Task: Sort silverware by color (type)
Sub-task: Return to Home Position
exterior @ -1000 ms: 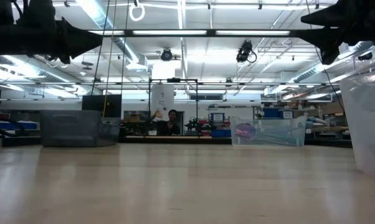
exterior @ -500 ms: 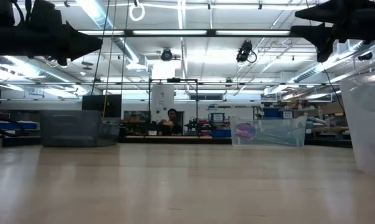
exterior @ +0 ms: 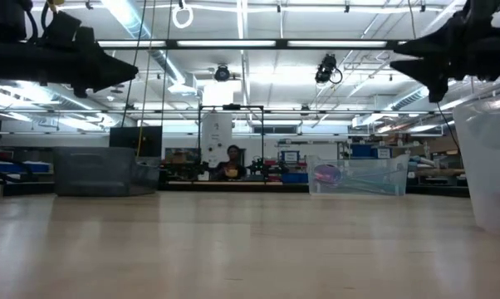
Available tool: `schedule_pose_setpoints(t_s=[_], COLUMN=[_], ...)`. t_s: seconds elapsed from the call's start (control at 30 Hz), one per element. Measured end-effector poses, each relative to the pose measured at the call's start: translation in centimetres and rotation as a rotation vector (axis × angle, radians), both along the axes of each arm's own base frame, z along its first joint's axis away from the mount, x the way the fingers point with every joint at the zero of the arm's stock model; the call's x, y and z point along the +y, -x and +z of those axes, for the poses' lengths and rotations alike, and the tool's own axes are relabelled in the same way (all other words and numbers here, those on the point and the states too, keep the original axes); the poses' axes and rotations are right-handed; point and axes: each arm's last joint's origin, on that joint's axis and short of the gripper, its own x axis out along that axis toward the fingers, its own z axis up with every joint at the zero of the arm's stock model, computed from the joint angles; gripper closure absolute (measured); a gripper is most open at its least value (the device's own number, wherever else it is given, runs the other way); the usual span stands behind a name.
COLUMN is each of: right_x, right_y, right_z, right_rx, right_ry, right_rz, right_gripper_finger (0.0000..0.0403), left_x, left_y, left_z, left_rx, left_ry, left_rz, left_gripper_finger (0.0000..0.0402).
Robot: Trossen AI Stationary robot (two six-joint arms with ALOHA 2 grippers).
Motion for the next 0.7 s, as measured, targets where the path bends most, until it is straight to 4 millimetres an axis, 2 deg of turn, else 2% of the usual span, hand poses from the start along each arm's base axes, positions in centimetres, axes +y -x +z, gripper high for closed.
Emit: schedule_pose_setpoints(t_s=[0.13,0.7], right_x=[-0.06,-0.05], right_y=[-0.35,-0.4], right_z=[-1.22,-1.19], right_rx=[0.01,-0.004], right_ry=[0.047,0.021], right_rz=[-0.015,-0.005], right_gripper_finger=[0.0225,0.0225], left_x=[0.01,0.02], left_y=[-0.11,-0.12], left_z=[-0.23,-0.23], left_rx=[0.017,0.011], left_ry=[0.015,0.022], left_rz=[-0.005,-0.006], left_gripper_finger=[0.0267,0.0267])
